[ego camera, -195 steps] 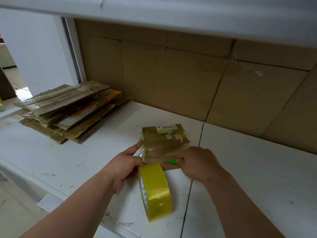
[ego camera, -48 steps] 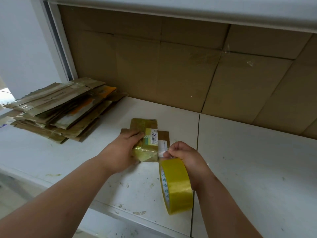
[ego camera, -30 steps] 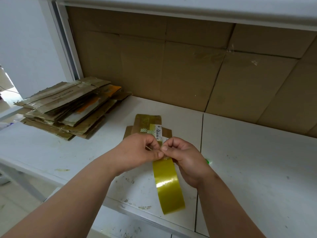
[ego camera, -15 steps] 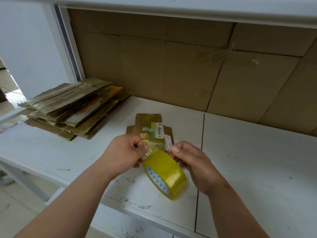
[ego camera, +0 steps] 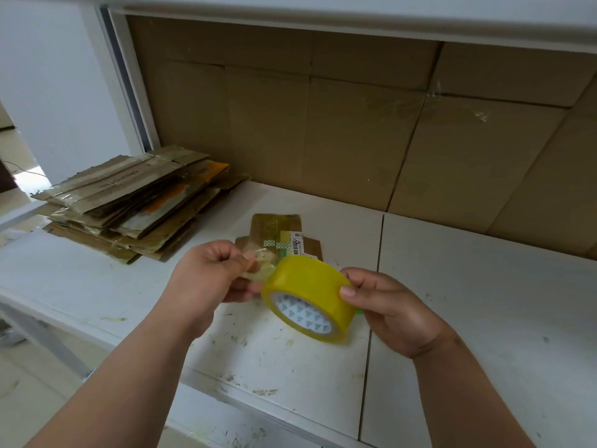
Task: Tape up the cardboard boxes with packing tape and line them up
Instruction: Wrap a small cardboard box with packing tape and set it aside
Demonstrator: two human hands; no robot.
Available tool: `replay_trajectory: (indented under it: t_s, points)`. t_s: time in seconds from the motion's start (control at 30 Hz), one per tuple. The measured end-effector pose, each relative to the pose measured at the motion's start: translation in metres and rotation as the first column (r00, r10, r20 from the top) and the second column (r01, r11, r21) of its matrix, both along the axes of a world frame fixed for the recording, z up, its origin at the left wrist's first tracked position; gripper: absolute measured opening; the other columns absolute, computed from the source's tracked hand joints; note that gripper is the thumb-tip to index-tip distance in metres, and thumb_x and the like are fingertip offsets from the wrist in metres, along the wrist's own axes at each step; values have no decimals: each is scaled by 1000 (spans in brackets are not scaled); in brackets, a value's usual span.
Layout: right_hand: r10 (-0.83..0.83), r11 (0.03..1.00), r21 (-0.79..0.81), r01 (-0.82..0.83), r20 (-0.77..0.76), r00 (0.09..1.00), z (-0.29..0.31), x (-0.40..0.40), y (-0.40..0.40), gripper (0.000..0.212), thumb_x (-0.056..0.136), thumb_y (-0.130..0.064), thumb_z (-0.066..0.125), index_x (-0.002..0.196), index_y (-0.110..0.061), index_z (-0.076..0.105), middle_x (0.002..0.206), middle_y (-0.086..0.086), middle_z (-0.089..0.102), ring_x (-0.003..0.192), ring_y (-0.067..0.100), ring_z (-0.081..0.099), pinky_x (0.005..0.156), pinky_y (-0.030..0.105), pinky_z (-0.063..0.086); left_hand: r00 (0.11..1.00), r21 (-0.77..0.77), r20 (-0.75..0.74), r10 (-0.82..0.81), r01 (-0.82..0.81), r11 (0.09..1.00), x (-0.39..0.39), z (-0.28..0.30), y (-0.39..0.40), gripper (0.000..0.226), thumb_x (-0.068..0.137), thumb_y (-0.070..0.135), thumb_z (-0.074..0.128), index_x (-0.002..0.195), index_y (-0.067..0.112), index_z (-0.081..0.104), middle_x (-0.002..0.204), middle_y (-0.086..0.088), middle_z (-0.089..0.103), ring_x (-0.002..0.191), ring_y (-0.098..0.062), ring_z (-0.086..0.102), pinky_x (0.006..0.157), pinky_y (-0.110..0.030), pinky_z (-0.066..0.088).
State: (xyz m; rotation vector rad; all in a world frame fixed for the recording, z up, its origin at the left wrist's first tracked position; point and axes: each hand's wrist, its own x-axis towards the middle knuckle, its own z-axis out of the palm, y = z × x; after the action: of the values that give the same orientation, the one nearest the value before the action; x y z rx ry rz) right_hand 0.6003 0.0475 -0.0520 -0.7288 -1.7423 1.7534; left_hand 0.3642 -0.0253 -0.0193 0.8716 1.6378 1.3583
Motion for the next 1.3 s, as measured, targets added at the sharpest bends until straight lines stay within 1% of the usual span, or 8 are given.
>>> replay_trajectory:
  t_s: [0.1,0.23,0.43,0.57,0.67,0.9,1.03,1.3]
  points:
    - [-18,999,34,18,8,1000,10,3,6,79,59,-63,81,99,4,64,90,16,64,86,29,59,79,35,46,998,28,41,44,-45,999,-3,4,1,21,93,7,64,73,3,60,78,-16,73,70,-29,69,73,-43,58]
    - [-43,994,106,36,59,997,19,0,14,51,67,-48,72,90,-3,67,84,12,64,83,26,60,80,38,43,988,30,114,100,-104,994,0,1,3,21,92,5,64,72,5,59,76,-12,73,70,-24,69,79,-44,55]
    - [-148,974,193,120,135,980,28,6,27,39,61,-55,69,74,-18,72,70,2,65,68,15,62,63,25,47,970,71,95,225,-232,970,-8,4,4,16,93,5,62,77,2,62,70,-5,73,66,-19,71,64,-32,57]
    - [-194,963,219,155,167,967,35,11,38,20,72,-41,68,73,-23,75,71,-1,67,69,12,63,64,25,46,957,41,77,281,-284,958,-9,-2,7,12,92,5,65,82,-2,66,78,-10,74,65,-18,72,65,-33,57]
    - [-219,954,252,159,229,949,44,11,46,15,79,-36,74,76,-21,74,72,-4,68,72,11,63,65,25,46,944,16,109,311,-315,949,-8,-7,10,14,92,4,65,79,-2,65,83,-15,72,64,-19,69,52,-26,55]
    - [-358,892,441,96,563,745,44,1,66,20,89,-46,65,86,-27,71,89,-4,69,83,12,65,71,28,53,933,-39,70,354,-352,935,-10,-19,17,15,91,4,66,77,-2,64,82,-15,70,64,-21,67,45,-21,50]
    - [-357,891,453,40,643,677,42,-4,70,22,88,-48,66,89,-27,70,92,-2,67,85,14,65,75,31,54,943,-107,46,331,-324,940,-11,-33,18,15,91,8,67,85,-6,66,81,-17,73,69,-23,67,57,-29,52]
    - [-366,876,478,-63,744,559,45,-17,73,30,89,-52,62,88,-23,70,88,1,67,82,16,65,79,37,54,937,-156,6,350,-345,925,-17,-45,25,18,90,11,70,79,-3,67,77,-16,73,69,-26,67,59,-30,54]
